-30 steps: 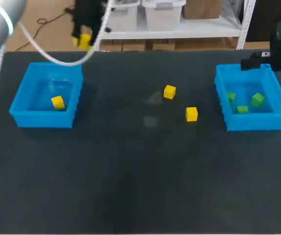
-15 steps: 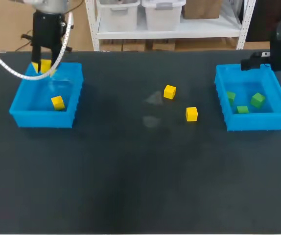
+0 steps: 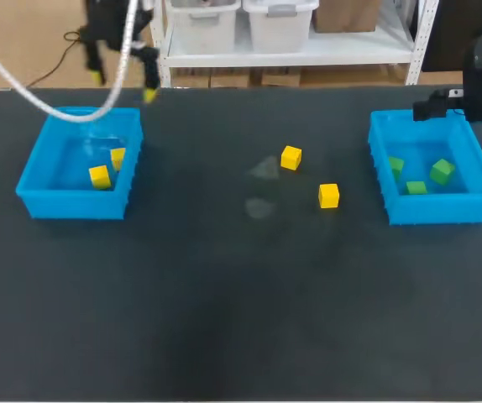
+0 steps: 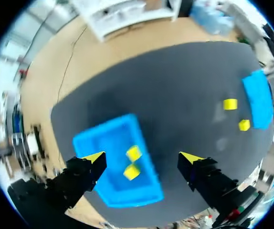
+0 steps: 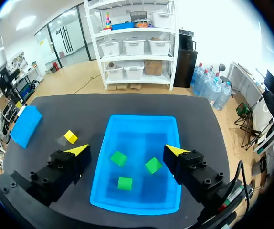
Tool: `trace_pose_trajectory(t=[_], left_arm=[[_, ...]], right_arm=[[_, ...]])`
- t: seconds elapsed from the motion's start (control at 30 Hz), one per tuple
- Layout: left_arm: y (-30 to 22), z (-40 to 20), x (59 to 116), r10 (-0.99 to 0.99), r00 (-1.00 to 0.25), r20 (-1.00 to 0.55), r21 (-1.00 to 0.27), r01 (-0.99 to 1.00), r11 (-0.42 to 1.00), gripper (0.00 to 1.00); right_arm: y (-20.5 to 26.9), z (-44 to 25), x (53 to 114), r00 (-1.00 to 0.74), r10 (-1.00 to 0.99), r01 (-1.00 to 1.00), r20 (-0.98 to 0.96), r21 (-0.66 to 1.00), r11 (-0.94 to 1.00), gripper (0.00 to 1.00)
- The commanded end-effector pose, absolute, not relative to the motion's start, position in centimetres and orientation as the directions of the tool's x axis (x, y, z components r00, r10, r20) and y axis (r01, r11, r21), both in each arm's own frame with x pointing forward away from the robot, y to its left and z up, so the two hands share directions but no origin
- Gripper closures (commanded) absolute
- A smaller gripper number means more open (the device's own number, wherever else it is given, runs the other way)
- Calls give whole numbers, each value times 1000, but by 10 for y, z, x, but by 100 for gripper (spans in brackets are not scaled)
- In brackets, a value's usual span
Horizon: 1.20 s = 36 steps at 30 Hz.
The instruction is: Put the green cubes in the right bin and the yellow cubes in the left bin.
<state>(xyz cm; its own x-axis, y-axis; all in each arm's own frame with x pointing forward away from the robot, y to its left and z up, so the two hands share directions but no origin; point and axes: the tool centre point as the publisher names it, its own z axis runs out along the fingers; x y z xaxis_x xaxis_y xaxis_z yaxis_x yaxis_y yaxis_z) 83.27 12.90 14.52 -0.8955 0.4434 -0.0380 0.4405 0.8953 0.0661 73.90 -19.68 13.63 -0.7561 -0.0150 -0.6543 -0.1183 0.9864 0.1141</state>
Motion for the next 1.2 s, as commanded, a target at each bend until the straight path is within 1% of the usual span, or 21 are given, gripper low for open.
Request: trace_pose_trajectory(t=[0.03, 0.3, 0.53, 0.7, 1.2], left_arm=[[69, 141, 838, 536, -824, -182, 80, 531, 844, 0], [-53, 126, 837, 736, -659, -153, 46, 739, 672, 0], [-115, 109, 820, 802, -584, -124, 8, 808, 589, 0], [-133, 96, 808, 834, -547, -80, 4, 836, 549, 0], [-145, 47, 814, 818, -575, 19, -35, 817, 576, 0]], right_arm=[[-197, 135, 738, -752, -14, -117, -659, 113, 987, 0], [-197, 135, 738, -752, -14, -117, -659, 113, 987, 0], [-197, 135, 738, -752, -14, -117, -659, 113, 987, 0], [-197, 135, 738, -752, -14, -117, -659, 113, 987, 0], [-197, 135, 738, -752, -14, -117, -659, 113, 987, 0]])
